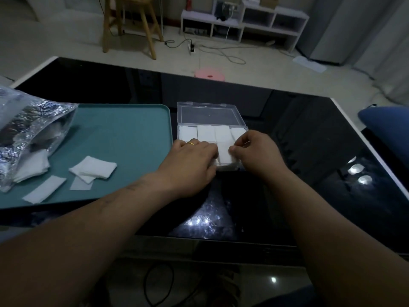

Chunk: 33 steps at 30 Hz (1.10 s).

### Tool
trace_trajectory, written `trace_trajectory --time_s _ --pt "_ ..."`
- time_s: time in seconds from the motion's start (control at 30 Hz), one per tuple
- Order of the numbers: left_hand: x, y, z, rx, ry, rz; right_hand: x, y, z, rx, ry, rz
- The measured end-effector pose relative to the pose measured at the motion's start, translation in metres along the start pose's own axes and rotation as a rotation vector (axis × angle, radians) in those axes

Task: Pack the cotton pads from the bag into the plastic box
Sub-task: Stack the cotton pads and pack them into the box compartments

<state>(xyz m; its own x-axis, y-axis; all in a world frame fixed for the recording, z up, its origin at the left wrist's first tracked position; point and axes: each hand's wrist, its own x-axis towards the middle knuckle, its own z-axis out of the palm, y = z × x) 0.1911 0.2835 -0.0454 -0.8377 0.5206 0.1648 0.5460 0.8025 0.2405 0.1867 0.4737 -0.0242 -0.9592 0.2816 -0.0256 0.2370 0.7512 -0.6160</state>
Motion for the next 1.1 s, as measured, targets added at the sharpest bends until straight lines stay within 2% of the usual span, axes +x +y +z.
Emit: trace_trajectory --time_s 0.13,0.33,0.5,0.63,0.77,0.9,1.0,1.1 --pt "0.000 -0.002 0.004 -0.029 0.018 0.011 -0.002 -0.005 0.006 -0.073 0.003 0.003" --pt "-0.002 0.000 0.009 0.058 0.019 0.044 -0.008 -0.010 0.011 -0.221 0.059 -0.056" --pt "-0.002 -0.003 0.009 0.103 0.012 0.093 -0.009 -0.010 0.012 -0.349 0.026 -0.098" --pt "-0.008 -0.016 -0.004 0.047 0.072 0.073 -0.010 -0.022 0.010 -0.251 0.107 -0.128" --pt "-0.029 -0.058 -0.047 -0.076 0.182 -0.064 -0.012 -0.054 0.021 -0.119 0.161 -0.269" --pt "-0.075 -0.128 -0.084 -0.124 0.179 -0.207 -0.028 -0.114 0.060 -0.083 0.053 -0.463" --pt "-0.114 -0.172 -0.097 -0.129 0.144 -0.311 -0.042 -0.153 0.103 -0.164 -0.138 -0.589" --pt "-0.148 -0.198 -0.112 -0.080 0.057 -0.431 -0.052 -0.179 0.140 -0.294 -0.369 -0.604"
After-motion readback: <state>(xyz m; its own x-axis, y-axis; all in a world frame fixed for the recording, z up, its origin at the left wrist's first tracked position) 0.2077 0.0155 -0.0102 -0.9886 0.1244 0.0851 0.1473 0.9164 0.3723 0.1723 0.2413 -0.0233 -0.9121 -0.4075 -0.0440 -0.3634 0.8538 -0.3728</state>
